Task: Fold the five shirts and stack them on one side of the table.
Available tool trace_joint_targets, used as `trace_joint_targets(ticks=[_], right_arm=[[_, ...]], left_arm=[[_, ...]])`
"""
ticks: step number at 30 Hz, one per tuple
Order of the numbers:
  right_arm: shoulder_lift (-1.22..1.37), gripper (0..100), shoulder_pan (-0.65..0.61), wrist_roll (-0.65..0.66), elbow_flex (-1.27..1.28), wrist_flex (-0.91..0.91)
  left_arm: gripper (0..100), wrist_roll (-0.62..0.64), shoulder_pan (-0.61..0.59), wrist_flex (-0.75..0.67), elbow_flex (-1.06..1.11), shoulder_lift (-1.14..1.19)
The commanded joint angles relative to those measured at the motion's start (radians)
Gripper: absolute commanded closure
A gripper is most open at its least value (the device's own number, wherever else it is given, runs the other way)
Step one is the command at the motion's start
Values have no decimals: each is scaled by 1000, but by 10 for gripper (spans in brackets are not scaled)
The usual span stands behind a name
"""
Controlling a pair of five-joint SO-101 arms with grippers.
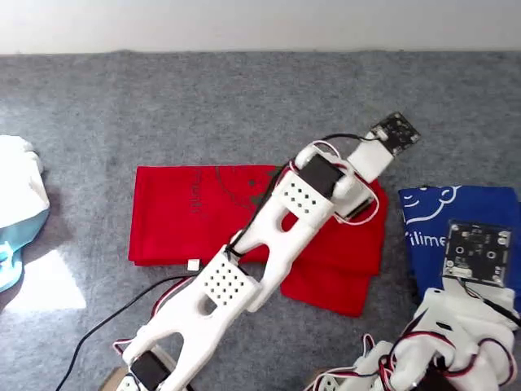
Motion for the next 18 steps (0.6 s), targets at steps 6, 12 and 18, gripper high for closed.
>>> trace_joint_targets(ticks=[6,12,18], right_arm=[[-1,985,10,-8,-25,36],[-1,985,12,-5,-25,38],[-1,985,12,-8,-26,38]], left_arm=[[881,-110,-21,26,139,-74],[774,-114,-18,26,196,-120],[769,-123,-15,26,363,-227]])
